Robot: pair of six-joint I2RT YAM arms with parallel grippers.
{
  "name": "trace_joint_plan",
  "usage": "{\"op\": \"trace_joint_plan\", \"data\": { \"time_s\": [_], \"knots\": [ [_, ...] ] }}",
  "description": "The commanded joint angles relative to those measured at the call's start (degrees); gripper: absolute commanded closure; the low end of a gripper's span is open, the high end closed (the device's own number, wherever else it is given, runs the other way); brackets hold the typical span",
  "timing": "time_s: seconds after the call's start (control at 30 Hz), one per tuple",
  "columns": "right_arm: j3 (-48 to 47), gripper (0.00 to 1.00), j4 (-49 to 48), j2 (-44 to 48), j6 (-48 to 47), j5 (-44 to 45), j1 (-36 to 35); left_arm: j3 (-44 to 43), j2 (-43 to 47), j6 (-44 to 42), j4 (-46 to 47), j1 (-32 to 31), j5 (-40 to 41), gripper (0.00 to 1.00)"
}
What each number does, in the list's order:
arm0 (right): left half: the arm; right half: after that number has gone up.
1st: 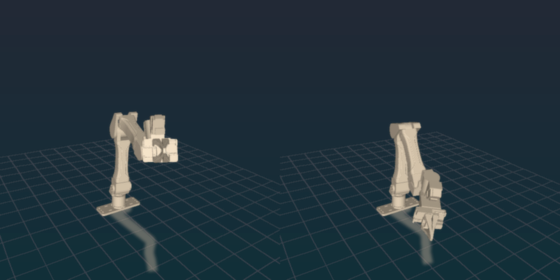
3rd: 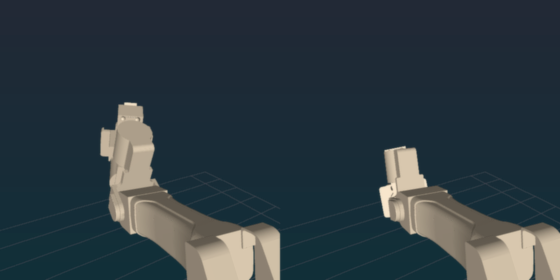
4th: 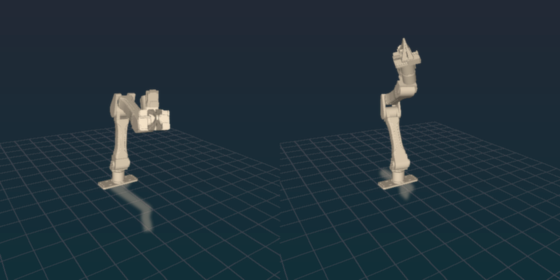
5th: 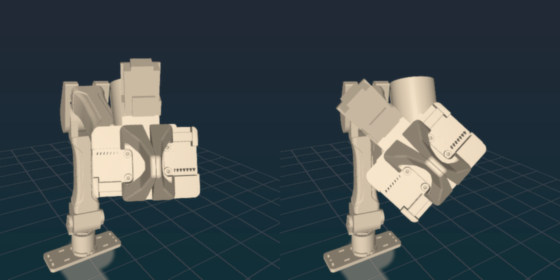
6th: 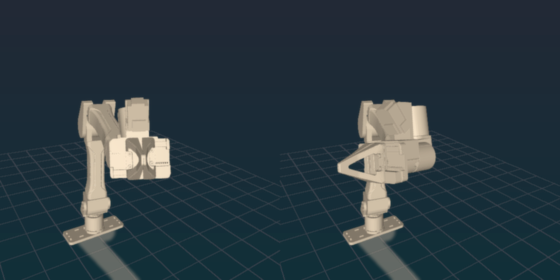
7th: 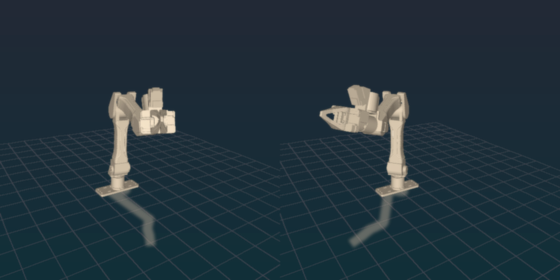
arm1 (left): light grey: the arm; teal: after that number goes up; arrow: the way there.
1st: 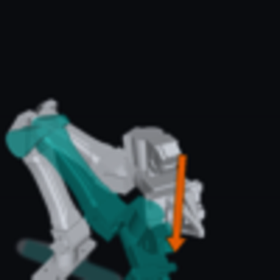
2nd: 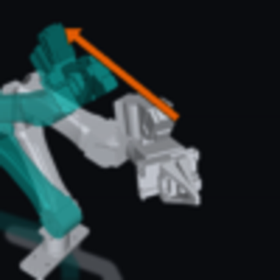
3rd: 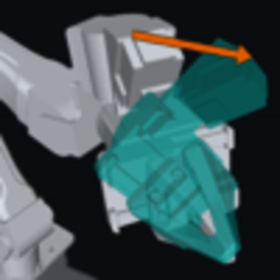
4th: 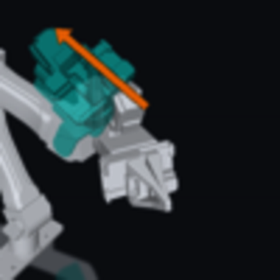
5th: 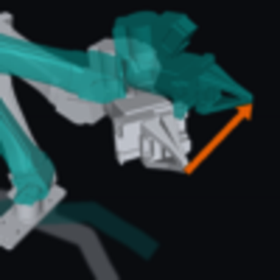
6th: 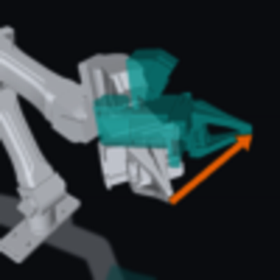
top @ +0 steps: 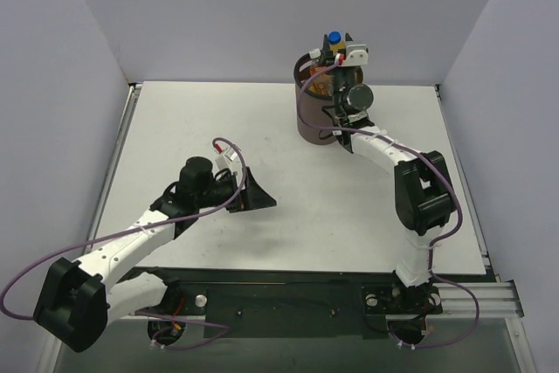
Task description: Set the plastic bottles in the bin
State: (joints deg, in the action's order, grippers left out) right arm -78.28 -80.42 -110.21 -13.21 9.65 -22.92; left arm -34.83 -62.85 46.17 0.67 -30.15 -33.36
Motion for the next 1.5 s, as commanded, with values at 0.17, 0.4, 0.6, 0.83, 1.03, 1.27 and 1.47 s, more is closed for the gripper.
{"op": "trace_joint_plan", "data": {
  "time_s": [0.17,0.4,0.6,0.83,1.03,1.27,1.47],
  "knots": [
    [2.9,0.45,-3.7,7.7,4.7,1.5,-1.0,3.0,6.0,0.5,2.1,0.4,-0.1,0.04],
    [2.3,0.18,7.2,13.8,4.9,2.9,-1.1,5.3,11.1,0.5,0.2,0.4,0.7,0.04],
    [4.5,0.08,11.9,18.4,5.6,4.8,-1.1,6.8,14.9,0.5,-0.6,0.3,1.3,0.04],
    [6.9,0.06,19.8,25.1,13.2,8.7,0.8,7.6,17.8,0.8,-3.1,-0.2,1.1,0.04],
    [8.1,0.07,29.8,29.9,16.5,9.4,1.2,8.4,18.6,1.3,-3.0,-0.9,1.1,0.04],
    [13.1,0.09,37.6,36.0,19.4,9.1,1.5,9.2,19.8,1.7,-2.9,-1.1,1.3,0.04],
    [14.6,0.13,53.9,41.2,24.7,12.4,1.5,9.9,20.3,2.5,-2.2,-1.4,1.4,0.04]
  ]
}}
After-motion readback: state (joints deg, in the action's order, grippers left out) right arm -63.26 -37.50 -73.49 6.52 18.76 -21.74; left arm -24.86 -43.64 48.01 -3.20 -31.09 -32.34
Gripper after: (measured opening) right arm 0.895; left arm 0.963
